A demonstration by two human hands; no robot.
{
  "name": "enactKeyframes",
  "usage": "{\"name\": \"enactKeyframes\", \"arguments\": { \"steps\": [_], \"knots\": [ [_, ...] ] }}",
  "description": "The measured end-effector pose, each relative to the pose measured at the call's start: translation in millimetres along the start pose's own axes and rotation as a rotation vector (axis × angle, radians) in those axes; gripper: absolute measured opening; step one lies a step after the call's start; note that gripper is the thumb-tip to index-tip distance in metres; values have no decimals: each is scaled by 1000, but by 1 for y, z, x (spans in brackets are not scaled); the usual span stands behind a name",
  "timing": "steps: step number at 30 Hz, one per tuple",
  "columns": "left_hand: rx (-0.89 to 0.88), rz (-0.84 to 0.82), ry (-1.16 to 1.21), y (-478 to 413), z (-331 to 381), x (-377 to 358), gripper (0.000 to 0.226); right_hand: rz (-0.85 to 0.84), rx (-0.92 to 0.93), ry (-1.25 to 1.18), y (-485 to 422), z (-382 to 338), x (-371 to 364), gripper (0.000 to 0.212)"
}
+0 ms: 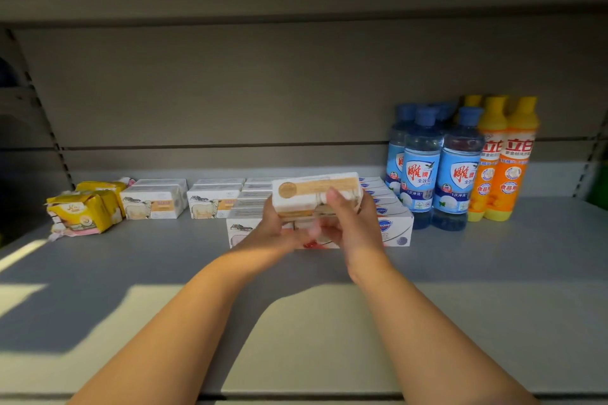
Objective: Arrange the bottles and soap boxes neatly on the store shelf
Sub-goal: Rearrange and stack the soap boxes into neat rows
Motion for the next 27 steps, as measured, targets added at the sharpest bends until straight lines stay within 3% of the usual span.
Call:
{"name": "enactKeyframes", "arguments": {
  "steps": [2, 6, 9, 11, 14, 19, 21, 23, 25, 27],
  "knots": [
    [-132, -23, -28, 4, 4, -6, 78, -47, -109, -40, 2, 5, -2, 66],
    [-375, 234, -105, 8, 30, 7, 47, -83, -207, 184, 5, 13, -4, 59],
    [-378, 360, 19, 8, 29, 21, 39, -53, -174, 259, 4, 10, -5, 53],
    [-277, 438, 257, 6, 22, 30, 33, -20, -101, 231, 4, 4, -4, 42],
    [-10, 375, 647, 2, 9, 28, 39, -60, 93, 283, 6, -5, -10, 35],
    [621, 56, 999, 15, -11, -8, 36, -130, 296, 390, 12, -9, -18, 79],
    [679, -20, 970, 16, -13, -10, 38, -122, 355, 413, 13, -13, -17, 83],
    [628, -25, 867, 12, -14, -8, 51, -101, 361, 361, 12, -16, -13, 76],
    [502, 8, 651, 5, -14, -2, 73, -20, 301, 289, 7, -16, -4, 63],
    [324, 11, 469, -2, -10, -1, 76, 77, 128, 223, -1, -7, 7, 49]
  ]
}}
Point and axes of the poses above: each hand's wrist, its own y-axis away from the middle knuckle, its own x-axis out of the back of the hand, z = x × y, the point moved 7 cm from there along -y, towards the middle knuckle, and after that the axes turned 12 degrees about y, right-handed, at the moved point
